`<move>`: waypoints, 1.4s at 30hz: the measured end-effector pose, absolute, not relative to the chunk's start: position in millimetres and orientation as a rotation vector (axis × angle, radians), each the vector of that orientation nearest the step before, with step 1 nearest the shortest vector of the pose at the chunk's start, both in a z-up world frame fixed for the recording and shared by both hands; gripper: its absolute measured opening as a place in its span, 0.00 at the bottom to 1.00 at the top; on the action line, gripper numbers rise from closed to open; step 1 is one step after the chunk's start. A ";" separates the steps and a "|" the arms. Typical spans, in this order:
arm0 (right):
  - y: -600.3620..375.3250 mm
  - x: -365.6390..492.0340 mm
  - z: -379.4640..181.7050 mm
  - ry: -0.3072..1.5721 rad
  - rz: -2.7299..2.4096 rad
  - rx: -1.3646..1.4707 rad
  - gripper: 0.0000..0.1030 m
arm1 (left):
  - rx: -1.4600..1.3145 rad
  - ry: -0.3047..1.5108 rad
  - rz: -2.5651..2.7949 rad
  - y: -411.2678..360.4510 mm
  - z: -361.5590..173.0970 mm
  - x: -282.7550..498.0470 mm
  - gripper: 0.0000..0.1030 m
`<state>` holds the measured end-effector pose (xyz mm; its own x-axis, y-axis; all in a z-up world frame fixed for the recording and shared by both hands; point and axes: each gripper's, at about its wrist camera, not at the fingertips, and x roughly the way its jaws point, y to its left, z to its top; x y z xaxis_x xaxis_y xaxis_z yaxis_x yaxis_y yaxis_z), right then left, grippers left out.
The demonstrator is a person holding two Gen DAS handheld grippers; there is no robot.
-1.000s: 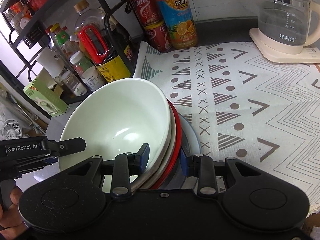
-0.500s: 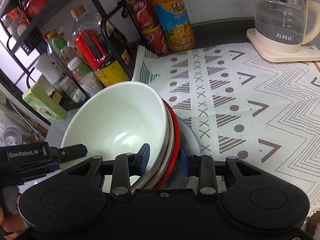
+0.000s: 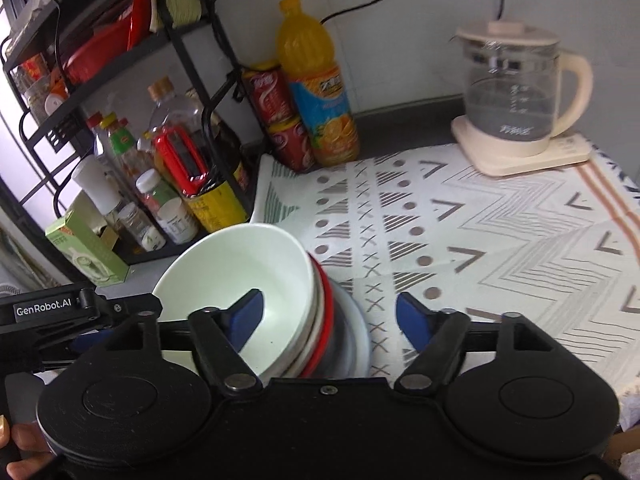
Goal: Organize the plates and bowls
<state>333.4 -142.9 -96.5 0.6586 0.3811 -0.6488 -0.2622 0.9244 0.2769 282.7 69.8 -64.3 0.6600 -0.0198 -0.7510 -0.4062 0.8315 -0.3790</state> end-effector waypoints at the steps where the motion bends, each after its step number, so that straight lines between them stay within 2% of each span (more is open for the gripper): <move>1: -146.5 329.4 -93.6 0.758 0.356 0.164 0.80 | -0.551 0.825 0.226 67.4 -62.0 282.5 0.77; 6: -168.2 312.1 -80.1 0.709 0.301 0.168 0.92 | -0.515 0.816 0.181 53.8 -50.5 281.7 0.78; 11: -188.6 299.3 -72.0 0.666 0.246 0.187 0.98 | -0.476 0.784 0.139 36.5 -41.5 279.9 0.82; 17: -211.9 283.8 -69.3 0.627 0.189 0.215 1.00 | -0.445 0.761 0.102 22.9 -33.8 273.1 0.90; 20: -221.8 272.5 -69.0 0.606 0.149 0.221 1.00 | -0.423 0.755 0.073 17.3 -30.9 265.1 1.00; 34: -239.0 197.9 -59.9 0.519 0.016 0.181 1.00 | -0.324 0.701 -0.002 5.8 -8.6 194.2 1.00; 42: -231.2 144.8 -58.1 0.547 -0.002 0.181 0.99 | -0.295 0.717 -0.011 10.6 2.8 141.0 1.00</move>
<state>144.8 -231.2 -58.1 0.8547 0.0459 -0.5171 0.0504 0.9840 0.1706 141.0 10.6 2.8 0.7554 -0.1109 -0.6458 -0.0904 0.9585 -0.2704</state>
